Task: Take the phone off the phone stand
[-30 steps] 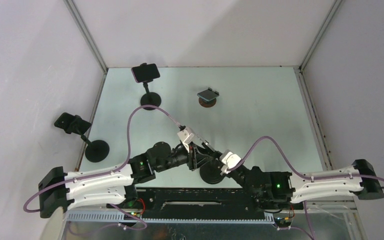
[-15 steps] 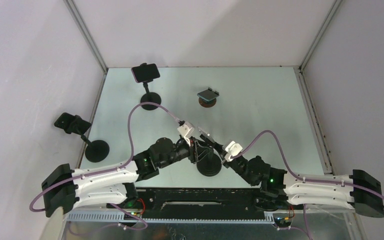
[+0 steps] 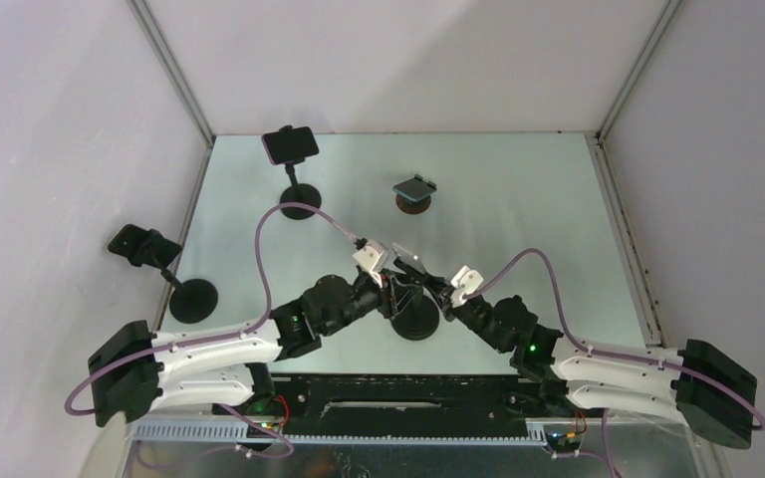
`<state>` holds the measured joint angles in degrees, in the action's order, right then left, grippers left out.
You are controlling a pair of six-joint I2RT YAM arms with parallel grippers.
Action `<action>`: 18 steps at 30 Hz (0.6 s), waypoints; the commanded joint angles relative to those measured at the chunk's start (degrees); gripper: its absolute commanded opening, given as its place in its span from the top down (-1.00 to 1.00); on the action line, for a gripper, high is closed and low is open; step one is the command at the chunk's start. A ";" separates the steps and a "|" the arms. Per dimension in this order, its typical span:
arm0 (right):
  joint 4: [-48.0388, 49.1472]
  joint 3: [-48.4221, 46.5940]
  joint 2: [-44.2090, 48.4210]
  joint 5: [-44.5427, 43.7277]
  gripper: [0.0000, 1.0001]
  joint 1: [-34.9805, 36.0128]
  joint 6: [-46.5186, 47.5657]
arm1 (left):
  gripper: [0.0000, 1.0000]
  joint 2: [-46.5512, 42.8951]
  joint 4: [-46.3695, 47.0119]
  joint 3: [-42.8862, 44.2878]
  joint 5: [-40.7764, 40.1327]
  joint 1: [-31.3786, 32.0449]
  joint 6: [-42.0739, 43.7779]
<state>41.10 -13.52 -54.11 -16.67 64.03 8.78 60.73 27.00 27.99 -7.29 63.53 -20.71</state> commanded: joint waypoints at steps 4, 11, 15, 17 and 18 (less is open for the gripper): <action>-6.60 -2.83 1.50 26.21 1.00 -5.44 -10.55 | 1.00 -0.27 18.43 6.02 25.40 10.54 -1.46; -9.41 -3.18 7.76 30.95 1.00 -7.84 -16.71 | 1.00 -0.10 18.89 5.07 24.60 10.71 -1.32; -11.20 -3.52 10.40 32.27 1.00 -8.07 -18.93 | 1.00 -0.41 19.19 4.45 24.07 10.75 -1.39; -12.16 -3.73 11.55 33.36 1.00 -8.31 -19.71 | 1.00 -0.58 19.10 4.22 24.00 10.74 -1.50; -12.48 -3.91 12.22 33.85 1.00 -8.44 -19.91 | 1.00 -0.64 19.08 4.20 24.04 10.81 -1.47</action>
<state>27.75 -13.52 -42.24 3.22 53.87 -2.44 60.73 28.16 27.97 -7.18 67.05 -20.01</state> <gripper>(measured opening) 0.063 0.332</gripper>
